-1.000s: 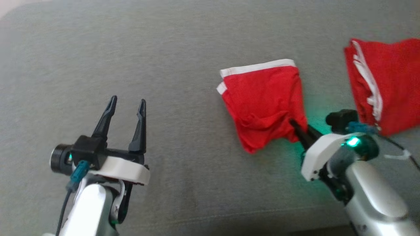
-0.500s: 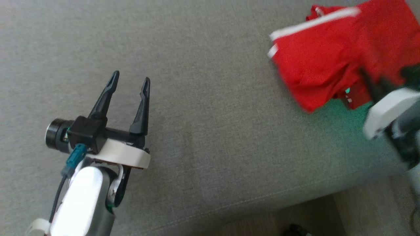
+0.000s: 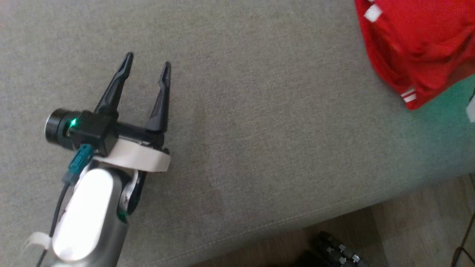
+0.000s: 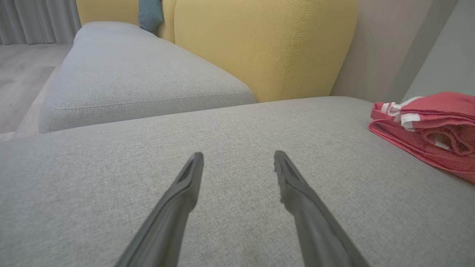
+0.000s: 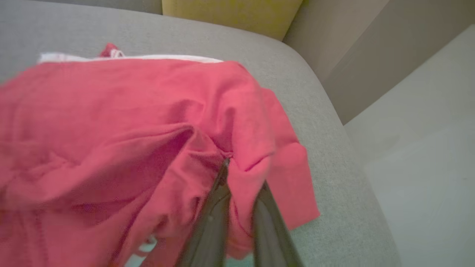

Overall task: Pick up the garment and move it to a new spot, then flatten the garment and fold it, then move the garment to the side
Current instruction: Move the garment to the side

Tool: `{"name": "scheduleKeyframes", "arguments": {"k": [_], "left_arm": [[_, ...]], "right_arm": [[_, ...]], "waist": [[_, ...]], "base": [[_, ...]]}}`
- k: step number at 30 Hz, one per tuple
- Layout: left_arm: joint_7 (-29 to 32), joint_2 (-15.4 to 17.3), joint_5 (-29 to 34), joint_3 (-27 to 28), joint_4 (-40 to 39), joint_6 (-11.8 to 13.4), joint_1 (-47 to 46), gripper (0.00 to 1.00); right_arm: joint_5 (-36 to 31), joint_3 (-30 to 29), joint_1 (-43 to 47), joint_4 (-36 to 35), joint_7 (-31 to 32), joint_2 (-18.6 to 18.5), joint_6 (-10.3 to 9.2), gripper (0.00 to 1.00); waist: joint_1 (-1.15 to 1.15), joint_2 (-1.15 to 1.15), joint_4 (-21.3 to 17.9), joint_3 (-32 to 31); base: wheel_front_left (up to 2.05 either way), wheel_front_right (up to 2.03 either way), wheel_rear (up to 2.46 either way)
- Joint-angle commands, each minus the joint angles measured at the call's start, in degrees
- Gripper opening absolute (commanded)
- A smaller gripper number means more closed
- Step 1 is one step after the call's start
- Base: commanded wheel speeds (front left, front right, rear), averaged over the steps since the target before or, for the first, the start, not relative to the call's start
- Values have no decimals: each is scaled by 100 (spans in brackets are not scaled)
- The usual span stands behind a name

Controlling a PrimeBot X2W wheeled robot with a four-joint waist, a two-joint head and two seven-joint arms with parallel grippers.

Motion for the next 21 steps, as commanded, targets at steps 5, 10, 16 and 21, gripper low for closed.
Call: {"name": "scheduleKeyframes", "arguments": {"k": [5,10,16,21], "left_arm": [[-34,96,74,29,-136,-86,-366,100],[-85,76,55,-14,-45,-116,-475,100],[-134,41,12,-53,65,-128,-486,100],[-190,-5,-64,-40,200,-90,-371,100]], "right_arm": [[-262,-542,-97,114,19,34,20,0],[-324,-942,-109,217,-166,273,20,30],[-520,-1350,93,211,-184,555,20,100],[-818,-1658,638,-140,-412,812,20,100]], "waist": [[-1,0,127,324],[-1,0,186,408],[-1,0,256,309],[-1,0,324,-3]], "base": [[0,0,0],[0,0,0],[0,0,0],[0,0,0]]}}
